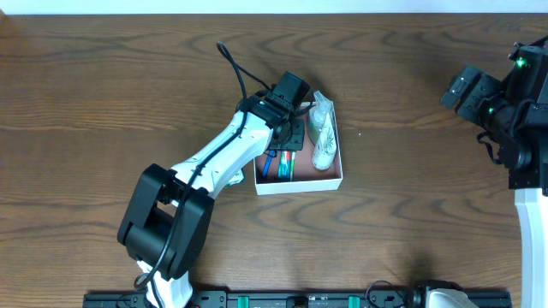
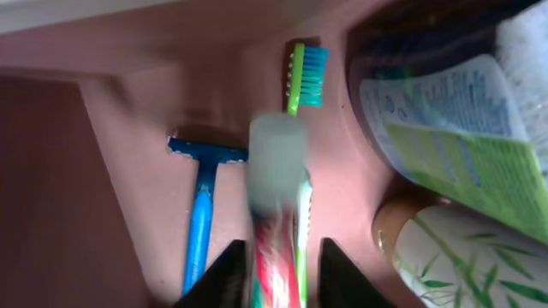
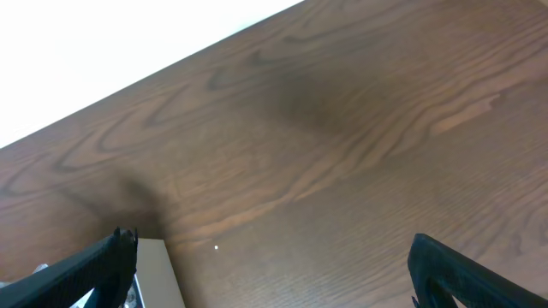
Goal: Pack container
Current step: 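Place the toothpaste tube into the box next to the toothbrush, then grasp the green Dettol soap box with the left gripper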
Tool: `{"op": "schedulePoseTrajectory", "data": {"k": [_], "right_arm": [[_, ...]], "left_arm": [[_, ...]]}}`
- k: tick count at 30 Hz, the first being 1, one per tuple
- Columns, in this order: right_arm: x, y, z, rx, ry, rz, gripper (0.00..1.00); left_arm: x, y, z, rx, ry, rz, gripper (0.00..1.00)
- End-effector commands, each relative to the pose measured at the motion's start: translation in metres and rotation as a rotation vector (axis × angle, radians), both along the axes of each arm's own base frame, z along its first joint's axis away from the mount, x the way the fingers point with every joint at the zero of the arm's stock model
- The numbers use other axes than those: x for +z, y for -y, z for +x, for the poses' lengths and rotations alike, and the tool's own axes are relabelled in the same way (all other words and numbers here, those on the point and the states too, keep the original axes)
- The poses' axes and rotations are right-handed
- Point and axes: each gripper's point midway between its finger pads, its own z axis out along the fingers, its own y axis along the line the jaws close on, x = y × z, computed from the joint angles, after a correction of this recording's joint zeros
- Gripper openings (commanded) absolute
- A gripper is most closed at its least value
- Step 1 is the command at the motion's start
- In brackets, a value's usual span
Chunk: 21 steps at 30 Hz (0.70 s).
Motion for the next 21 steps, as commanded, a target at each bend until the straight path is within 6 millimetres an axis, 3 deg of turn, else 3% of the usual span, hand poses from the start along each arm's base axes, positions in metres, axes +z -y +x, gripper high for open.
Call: {"op": "schedulePoseTrajectory", "data": {"k": [1,6,10,13,17,21], "right_arm": [[0.002,0.002,0.0,-0.013,0.006,0.009,0.99],[0.002,0.002,0.0,-0.013,0.006,0.009,0.99],[0.002,0.002,0.0,-0.013,0.006,0.009,0.99],[0.002,0.002,0.0,-0.013,0.006,0.009,0.99],[0.002,0.002,0.0,-0.013,0.006,0.009,0.99],[0.002,0.002,0.0,-0.013,0.006,0.009,0.99]], "left_arm": [[0.001,-0.003,0.001,0.015,0.006,0.012,0.36],[0.026,0.006,-0.001,-0.001,0.023,-0.054,0.4],[0.075,0.006,-0.002,-0.033,0.101,-0.096,0.41],[0.12,-0.004,-0.006,-0.107,0.214,-0.105,0.55],[0.157,-0.058,-0.004,-0.012,0.32,-0.001,0.64],[0.155,-0.12,-0.006,0.125,0.273,0.106,0.75]]}}
